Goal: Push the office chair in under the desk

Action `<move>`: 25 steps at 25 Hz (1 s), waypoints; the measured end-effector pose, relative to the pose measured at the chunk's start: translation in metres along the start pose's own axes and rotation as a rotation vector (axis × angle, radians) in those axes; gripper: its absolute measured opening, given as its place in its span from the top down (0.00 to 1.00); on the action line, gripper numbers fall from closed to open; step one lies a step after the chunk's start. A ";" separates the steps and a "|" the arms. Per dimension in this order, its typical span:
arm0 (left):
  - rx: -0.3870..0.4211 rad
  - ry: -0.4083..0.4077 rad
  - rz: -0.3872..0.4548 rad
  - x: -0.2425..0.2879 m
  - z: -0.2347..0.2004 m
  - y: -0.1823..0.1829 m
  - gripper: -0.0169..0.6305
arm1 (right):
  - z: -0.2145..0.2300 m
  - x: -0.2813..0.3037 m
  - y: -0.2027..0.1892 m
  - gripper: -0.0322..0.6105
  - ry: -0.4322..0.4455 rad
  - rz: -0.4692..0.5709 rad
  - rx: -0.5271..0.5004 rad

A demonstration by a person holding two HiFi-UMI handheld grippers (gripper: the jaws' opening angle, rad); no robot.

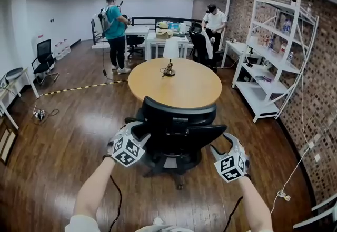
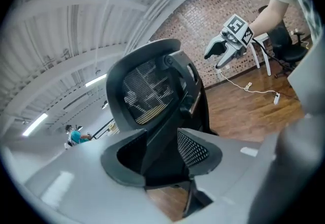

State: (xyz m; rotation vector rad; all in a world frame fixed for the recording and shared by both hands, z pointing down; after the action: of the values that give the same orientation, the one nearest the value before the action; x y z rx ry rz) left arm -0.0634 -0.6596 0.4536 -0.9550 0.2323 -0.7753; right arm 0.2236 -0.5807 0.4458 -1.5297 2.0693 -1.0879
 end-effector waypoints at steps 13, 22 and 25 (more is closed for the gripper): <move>-0.189 0.017 0.184 -0.048 0.119 0.102 0.85 | -0.044 -0.095 0.043 0.71 -0.084 0.230 0.309; -0.378 0.007 0.281 -0.104 0.214 0.164 0.95 | -0.100 -0.177 0.069 0.95 -0.078 0.367 0.456; -0.446 0.028 0.294 -0.119 0.243 0.172 0.95 | -0.125 -0.197 0.078 0.95 -0.045 0.402 0.526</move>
State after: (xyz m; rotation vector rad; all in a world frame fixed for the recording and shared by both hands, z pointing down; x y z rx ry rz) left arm 0.0575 -0.3630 0.4380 -1.2948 0.5736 -0.4707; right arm 0.1603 -0.3432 0.4368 -0.8358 1.7579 -1.2803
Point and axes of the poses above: the fingertips, and each gripper's own axes: x forward along the fingers, z to its right, y out of its top, the point moved 2 cm from there along -x, backward along the fingers, and after that the axes turned 14 degrees about z, right-handed, at the moved point
